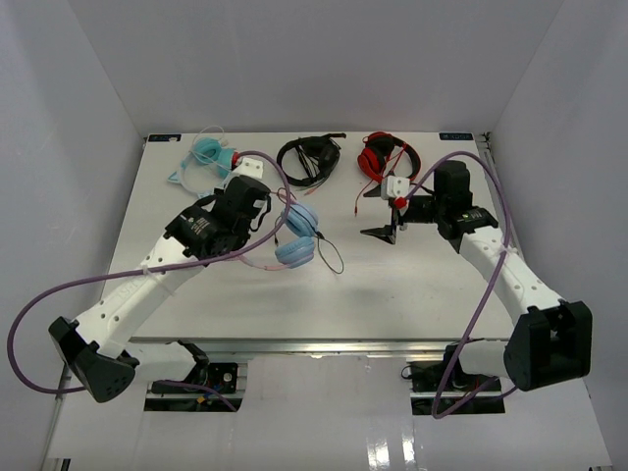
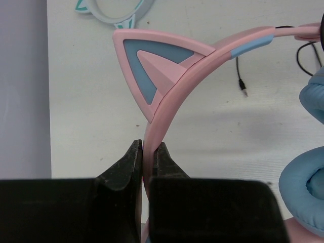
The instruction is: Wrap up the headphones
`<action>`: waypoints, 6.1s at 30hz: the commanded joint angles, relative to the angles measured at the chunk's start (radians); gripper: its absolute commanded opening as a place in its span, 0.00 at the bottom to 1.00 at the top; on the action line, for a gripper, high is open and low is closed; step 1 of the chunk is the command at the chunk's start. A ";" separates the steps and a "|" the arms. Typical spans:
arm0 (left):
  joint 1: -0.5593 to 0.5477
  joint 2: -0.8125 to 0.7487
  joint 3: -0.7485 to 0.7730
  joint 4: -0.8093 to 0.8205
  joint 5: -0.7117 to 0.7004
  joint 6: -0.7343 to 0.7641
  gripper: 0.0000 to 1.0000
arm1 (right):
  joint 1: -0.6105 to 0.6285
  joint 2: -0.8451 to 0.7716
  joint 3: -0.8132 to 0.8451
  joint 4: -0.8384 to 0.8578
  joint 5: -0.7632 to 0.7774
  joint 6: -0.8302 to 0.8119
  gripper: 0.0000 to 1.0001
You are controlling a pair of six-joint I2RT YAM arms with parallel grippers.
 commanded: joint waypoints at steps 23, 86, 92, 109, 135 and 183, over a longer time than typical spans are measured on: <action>-0.003 -0.006 0.501 0.149 0.366 -0.220 0.00 | 0.110 0.139 -0.213 1.008 0.131 1.143 0.90; 0.001 0.067 0.548 0.351 0.114 -0.498 0.00 | 0.279 0.442 -0.112 1.269 0.189 0.993 0.08; 0.048 0.064 0.437 0.461 0.047 -0.486 0.00 | 0.334 0.168 -0.175 0.761 0.247 0.665 0.08; 0.179 0.237 0.129 0.542 0.090 -0.283 0.00 | 0.505 -0.215 -0.018 -0.175 1.055 -0.148 0.08; 0.059 0.178 -0.271 0.749 0.647 -0.071 0.00 | 0.386 -0.091 0.055 -0.037 0.955 -0.169 0.08; 0.055 -0.057 -0.142 0.698 0.765 -0.279 0.00 | 0.051 0.129 -0.095 0.471 0.059 0.759 0.67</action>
